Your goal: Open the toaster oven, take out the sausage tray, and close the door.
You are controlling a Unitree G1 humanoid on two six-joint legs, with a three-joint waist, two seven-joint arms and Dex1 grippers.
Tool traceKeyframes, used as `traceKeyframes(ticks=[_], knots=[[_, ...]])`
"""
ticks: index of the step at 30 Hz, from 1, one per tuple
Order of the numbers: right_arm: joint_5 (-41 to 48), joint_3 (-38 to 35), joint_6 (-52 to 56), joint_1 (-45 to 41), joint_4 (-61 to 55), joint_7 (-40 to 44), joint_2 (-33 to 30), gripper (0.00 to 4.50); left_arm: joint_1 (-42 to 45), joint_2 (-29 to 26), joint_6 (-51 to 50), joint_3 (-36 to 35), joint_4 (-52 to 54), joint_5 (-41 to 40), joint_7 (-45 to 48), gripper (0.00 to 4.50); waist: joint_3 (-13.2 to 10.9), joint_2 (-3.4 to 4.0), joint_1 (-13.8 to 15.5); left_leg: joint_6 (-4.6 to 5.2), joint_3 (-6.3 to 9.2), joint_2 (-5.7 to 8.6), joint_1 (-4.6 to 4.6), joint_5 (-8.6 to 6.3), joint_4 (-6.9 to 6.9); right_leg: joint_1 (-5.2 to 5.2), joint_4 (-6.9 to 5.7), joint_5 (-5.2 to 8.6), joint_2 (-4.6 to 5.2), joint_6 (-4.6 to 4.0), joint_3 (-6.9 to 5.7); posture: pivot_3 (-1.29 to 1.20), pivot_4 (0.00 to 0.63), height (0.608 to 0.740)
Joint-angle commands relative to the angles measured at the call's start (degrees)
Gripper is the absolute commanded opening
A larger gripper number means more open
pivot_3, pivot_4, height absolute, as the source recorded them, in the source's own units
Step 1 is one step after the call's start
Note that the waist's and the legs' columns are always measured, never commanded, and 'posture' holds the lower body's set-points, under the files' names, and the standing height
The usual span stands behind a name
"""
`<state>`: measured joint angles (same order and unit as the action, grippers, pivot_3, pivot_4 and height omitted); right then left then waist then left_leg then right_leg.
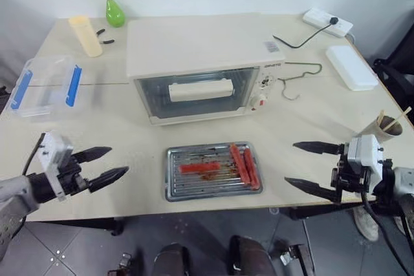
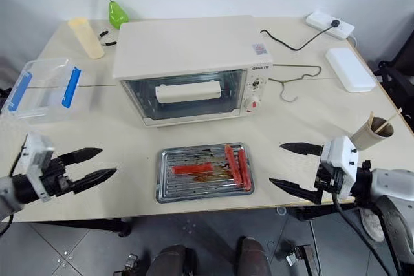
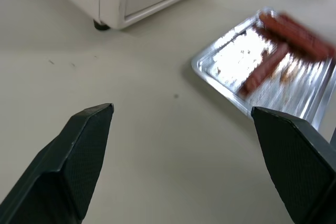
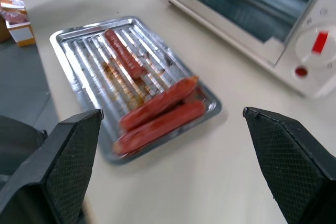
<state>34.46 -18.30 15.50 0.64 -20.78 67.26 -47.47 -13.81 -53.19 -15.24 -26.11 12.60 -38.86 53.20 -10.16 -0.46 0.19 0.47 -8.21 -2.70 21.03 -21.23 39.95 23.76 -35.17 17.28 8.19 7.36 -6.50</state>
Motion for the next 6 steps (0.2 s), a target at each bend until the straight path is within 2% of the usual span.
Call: traceKeyframes(ticks=[1,6], knots=[[1.3,1.2,-6.7,0.2,-2.0,6.0,0.9,4.50,-1.6,1.0,14.9,-3.4,-4.2,7.8,7.4,4.47,0.0,0.00,0.6,0.04,0.00,0.00,0.00,-0.02,0.01,0.00,0.02,0.00,0.01,0.00,0.01,0.00,0.150,0.740],[-1.5,2.4,-12.1,-1.1,2.3,7.9,0.9,4.50,2.0,0.5,23.7,-3.0,-13.7,12.6,11.6,4.47,0.0,-0.01,0.7,0.20,-0.07,-0.02,0.00,-0.11,0.10,-0.03,-0.01,-0.04,0.03,0.04,0.03,0.00,0.150,0.740]])
